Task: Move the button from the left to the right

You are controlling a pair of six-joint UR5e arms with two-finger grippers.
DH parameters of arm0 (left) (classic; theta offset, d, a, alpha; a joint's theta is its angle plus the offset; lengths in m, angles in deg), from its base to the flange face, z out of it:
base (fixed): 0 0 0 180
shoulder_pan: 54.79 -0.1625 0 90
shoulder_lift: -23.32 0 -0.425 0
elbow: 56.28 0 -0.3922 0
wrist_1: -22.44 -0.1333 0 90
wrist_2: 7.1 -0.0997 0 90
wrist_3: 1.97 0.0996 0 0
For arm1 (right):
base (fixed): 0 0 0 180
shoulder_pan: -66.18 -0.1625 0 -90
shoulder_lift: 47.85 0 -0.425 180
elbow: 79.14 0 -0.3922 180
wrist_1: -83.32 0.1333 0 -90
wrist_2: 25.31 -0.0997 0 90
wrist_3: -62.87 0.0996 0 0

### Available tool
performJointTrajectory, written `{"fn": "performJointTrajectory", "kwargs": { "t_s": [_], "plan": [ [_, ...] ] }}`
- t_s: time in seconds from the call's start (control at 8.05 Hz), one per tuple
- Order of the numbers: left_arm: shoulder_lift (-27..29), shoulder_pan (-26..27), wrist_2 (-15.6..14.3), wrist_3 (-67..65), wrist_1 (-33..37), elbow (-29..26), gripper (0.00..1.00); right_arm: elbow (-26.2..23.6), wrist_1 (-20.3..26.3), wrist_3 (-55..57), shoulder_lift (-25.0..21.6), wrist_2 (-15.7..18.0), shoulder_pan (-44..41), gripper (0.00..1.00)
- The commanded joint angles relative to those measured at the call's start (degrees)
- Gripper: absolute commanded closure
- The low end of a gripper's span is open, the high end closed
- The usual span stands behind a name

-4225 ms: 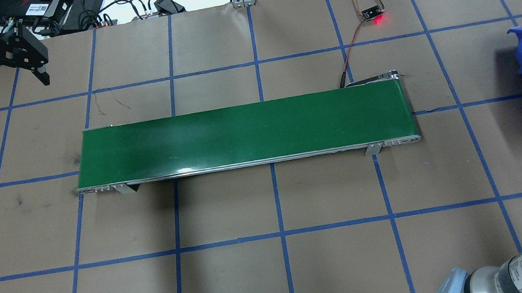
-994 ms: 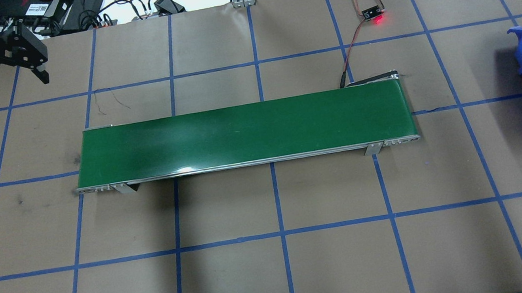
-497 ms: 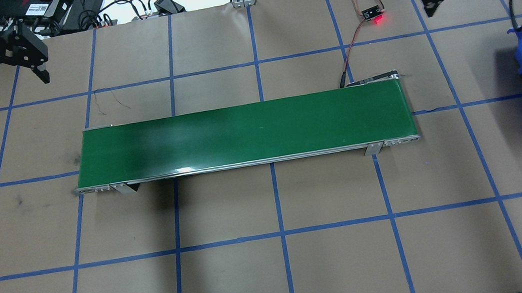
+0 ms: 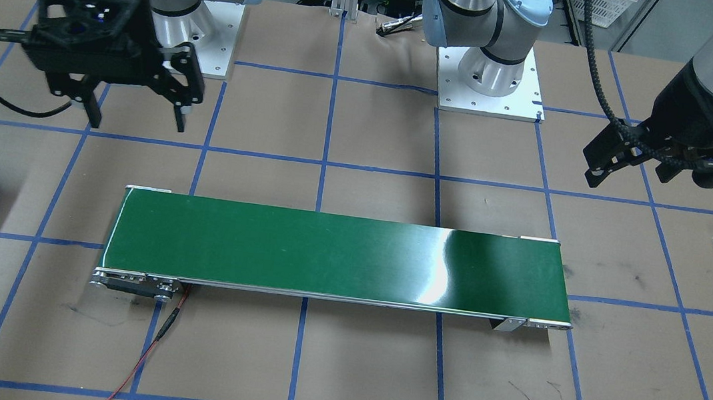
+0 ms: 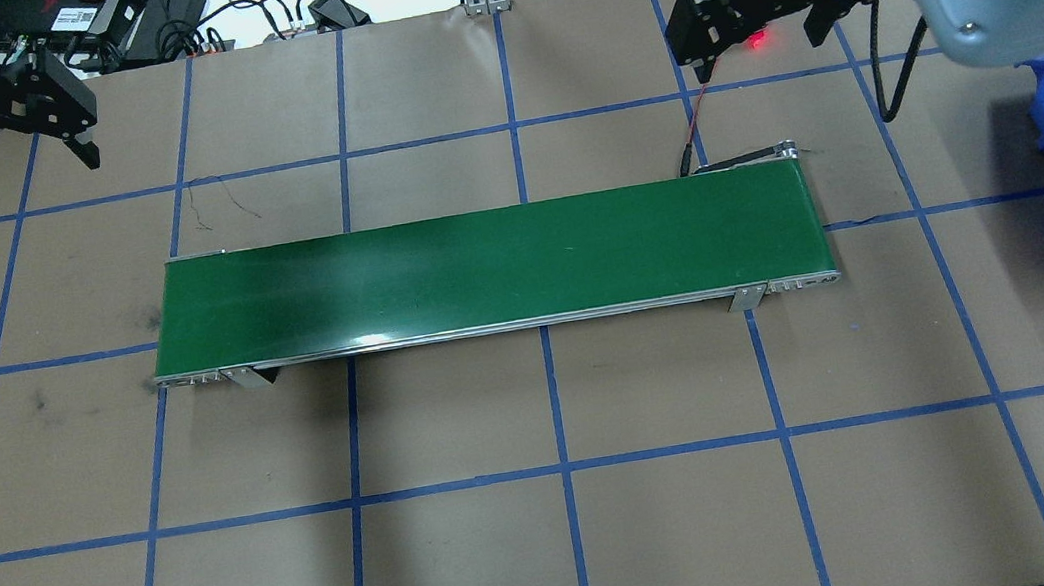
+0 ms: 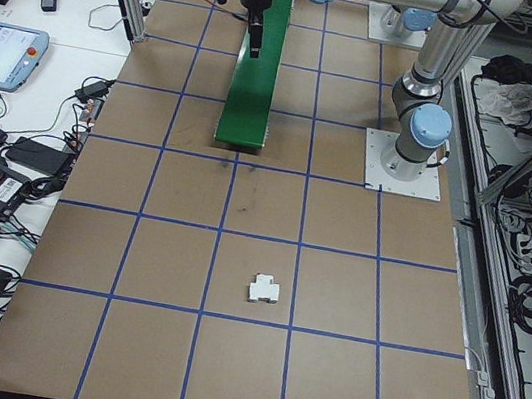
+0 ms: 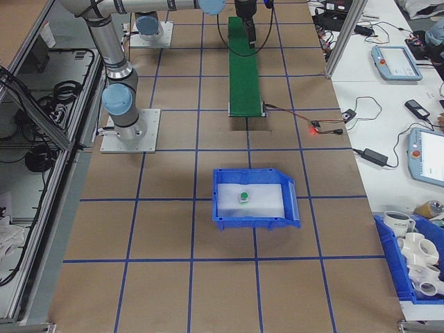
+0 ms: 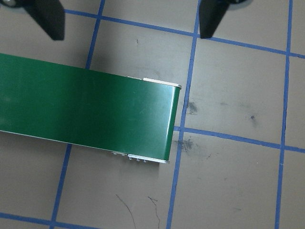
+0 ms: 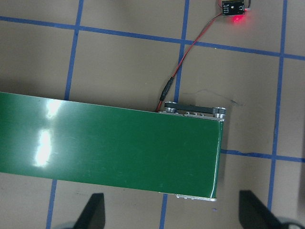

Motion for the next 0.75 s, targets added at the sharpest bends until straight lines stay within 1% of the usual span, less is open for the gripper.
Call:
{"fn": "performJointTrajectory", "kwargs": {
  "t_s": [0.0, 0.25, 0.62],
  "plan": [
    [0.0, 0.0, 0.1, 0.0, 0.0, 0.0, 0.0, -0.2, -0.3, 3.4, 0.3, 0.1, -2.2, 0.0],
    [0.0, -0.1, 0.1, 0.0, 0.0, 0.1, 0.0, -0.5, -2.1, 2.6, 0.7, 0.4, -2.2, 0.0],
    [0.2, -0.1, 0.2, -0.1, -1.2, 0.0, 0.0, -0.6, -2.4, 2.9, 0.7, 0.4, -2.2, 0.0]
  ]
}}
